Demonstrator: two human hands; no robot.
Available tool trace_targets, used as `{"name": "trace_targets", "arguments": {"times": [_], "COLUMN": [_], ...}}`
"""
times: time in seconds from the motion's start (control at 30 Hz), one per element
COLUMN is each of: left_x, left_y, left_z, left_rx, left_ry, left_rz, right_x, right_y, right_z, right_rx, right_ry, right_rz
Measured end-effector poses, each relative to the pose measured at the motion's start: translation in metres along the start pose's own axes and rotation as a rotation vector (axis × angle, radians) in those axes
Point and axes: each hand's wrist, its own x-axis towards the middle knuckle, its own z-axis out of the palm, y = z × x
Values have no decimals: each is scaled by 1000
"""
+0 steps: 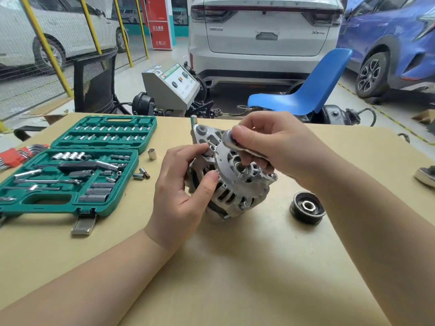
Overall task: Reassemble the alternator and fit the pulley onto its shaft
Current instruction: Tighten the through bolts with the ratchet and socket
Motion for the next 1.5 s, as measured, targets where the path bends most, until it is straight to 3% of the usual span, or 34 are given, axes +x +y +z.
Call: {"name": "trace_targets", "arguments": {"times": [0.33, 0.63, 0.87, 1.03, 1.2, 1.5], "left_x": [1, 2, 7, 16, 17, 17], "left_y": [6, 8, 10, 16, 15, 13], "left_z": [-1, -2, 3, 2, 2, 3], "left_rx": [16, -15, -74, -37, -30, -45], "left_ry": [-1, -6, 97, 150, 163, 165], "left_rz": [20, 2, -61, -70, -47, -45], "right_x": [8, 36, 58, 59, 57, 55], "right_y": [-1, -13, -40, -39, -33, -33], "right_z": [4, -9, -18, -15, -20, -12], "right_rx": [-309, -382, -629, -570, -348, -359], "right_ry": [59, -187, -406, -410, -393, -408], "right_rz": [-186, -219, -218, -259, -236, -220]}}
